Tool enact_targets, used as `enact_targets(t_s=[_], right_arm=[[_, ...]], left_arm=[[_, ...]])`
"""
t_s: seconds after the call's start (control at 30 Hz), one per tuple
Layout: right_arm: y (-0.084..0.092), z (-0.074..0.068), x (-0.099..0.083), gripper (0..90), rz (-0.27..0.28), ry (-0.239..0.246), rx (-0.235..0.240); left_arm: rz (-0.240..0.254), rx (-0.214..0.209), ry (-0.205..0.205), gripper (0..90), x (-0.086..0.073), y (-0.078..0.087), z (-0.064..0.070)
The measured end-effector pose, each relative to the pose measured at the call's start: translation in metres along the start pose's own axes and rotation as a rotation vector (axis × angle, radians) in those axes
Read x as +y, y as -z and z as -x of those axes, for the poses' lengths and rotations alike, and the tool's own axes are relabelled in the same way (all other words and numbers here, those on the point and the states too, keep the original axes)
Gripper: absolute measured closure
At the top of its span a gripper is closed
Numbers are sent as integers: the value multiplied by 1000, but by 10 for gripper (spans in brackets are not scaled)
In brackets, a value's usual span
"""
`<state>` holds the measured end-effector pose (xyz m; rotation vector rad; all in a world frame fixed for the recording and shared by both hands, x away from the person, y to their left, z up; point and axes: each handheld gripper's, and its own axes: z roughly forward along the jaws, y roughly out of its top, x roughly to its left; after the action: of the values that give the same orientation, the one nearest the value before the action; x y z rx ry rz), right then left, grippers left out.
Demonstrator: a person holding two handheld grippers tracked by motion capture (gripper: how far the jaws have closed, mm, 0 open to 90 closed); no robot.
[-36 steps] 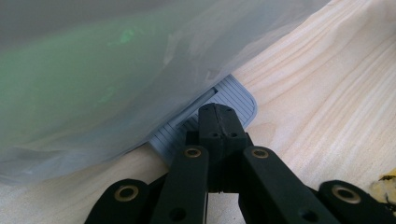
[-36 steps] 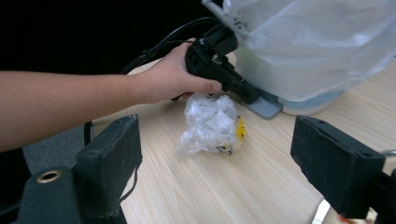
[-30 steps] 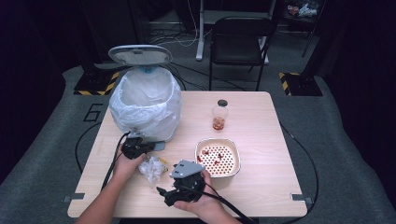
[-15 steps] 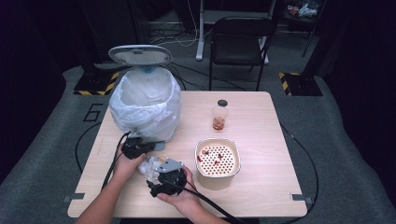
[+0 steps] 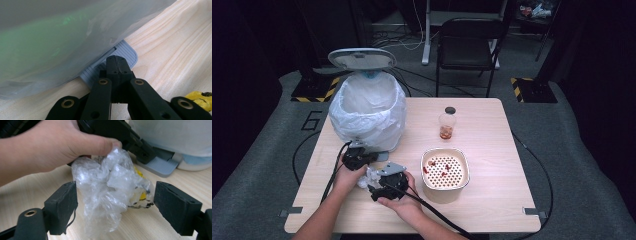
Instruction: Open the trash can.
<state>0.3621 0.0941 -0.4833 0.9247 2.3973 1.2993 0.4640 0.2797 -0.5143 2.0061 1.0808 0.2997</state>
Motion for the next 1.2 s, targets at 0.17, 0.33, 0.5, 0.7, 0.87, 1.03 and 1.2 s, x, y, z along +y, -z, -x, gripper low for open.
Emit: enact_targets(t_s=[0.17, 0.33, 0.5, 0.7, 0.87, 1.03, 1.2], right_arm=[[1, -4, 2, 172, 22, 44, -42], [-13, -1, 5, 147, 16, 29, -4], [-29, 1, 4, 142, 0, 48, 0], [-46, 3, -1, 145, -51, 72, 16], [-42, 0, -2, 166, -28, 95, -33], [-24, -1, 4, 144, 31, 106, -28], [-21, -2, 8, 143, 80, 135, -16]], left_arm=[[-6, 5, -7, 900, 0, 0, 0], [-2, 3, -5, 900, 0, 0, 0], [-2, 3, -6, 900, 0, 0, 1], [-1, 3, -6, 900, 0, 0, 1], [-13, 5, -28, 900, 0, 1, -1], [-12, 2, -21, 900, 0, 1, 0], [-6, 1, -13, 900, 0, 1, 0]])
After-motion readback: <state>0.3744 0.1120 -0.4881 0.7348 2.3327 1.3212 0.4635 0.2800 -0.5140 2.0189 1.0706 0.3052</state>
